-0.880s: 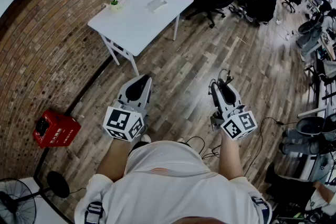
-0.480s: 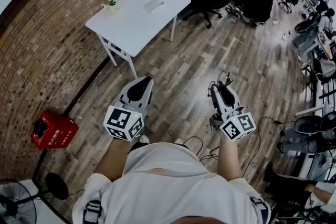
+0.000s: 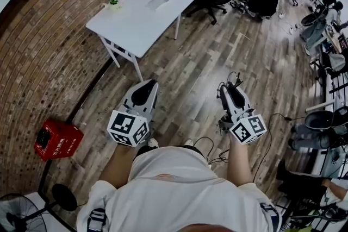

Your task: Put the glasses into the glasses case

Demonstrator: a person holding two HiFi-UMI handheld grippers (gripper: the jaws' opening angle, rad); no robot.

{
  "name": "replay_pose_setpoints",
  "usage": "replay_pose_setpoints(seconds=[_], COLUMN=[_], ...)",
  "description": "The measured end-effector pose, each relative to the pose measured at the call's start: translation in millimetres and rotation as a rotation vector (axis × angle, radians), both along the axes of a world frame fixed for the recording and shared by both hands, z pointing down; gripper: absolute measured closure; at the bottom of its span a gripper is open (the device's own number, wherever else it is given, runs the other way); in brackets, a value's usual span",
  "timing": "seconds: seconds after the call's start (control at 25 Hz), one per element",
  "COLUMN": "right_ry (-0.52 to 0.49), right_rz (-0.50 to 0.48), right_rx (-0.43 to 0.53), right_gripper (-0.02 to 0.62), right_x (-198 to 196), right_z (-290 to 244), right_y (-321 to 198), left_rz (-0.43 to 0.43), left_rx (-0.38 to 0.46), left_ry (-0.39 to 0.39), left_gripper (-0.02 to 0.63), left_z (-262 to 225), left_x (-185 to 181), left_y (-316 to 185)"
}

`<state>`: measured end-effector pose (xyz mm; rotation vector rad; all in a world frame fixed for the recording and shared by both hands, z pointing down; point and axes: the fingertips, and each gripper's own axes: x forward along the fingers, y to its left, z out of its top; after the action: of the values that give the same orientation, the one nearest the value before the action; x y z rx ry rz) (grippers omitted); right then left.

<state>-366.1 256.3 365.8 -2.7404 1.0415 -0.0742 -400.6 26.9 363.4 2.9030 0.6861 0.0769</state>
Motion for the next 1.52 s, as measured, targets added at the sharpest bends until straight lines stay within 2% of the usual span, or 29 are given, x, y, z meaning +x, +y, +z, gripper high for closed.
replay_pose_setpoints(seconds=[0.2,0.4,0.6,0.88,1.24,1.52], right_ry=[-0.013,-0.047,-0.031,-0.023,-0.01,0.03], right_rz=[0.052,0.09,0.072,0.001,0.005,0.015], right_rx=[-0.002,-0.016,-0.023,0.004,0.079,0.099], right_gripper=[0.437,0.436,0.436,0.436,0.436,0.436], right_x=[-13.3,-17.1,2.7,71.3,186.5,242.4], right_z=[11.9,20.2,17.6,20.0,16.1,14.2], right_y=[-14.5,-12.0,-11.1,-6.7,83.6,137.6], left_rz=[0.048,0.08,0.069,0.019,0.013,-0.046], left_rx=[-0.063,-0.081,-0.106,-0.063,0.012,0.019], left_ry=[-0.03,-0.041,-0.041,-0.032,-0.031,-0.067], left_gripper=[0.574,0.574,0.574,0.574,0.574,0.574], left_z=[12.7,20.3,20.7,14.8,1.7,9.3], left_x=[-5.7,-1.9,16.1,71.4,181.0,244.4], left_y=[-20.0,-23.4,-22.5,-8.2,76.1,103.4])
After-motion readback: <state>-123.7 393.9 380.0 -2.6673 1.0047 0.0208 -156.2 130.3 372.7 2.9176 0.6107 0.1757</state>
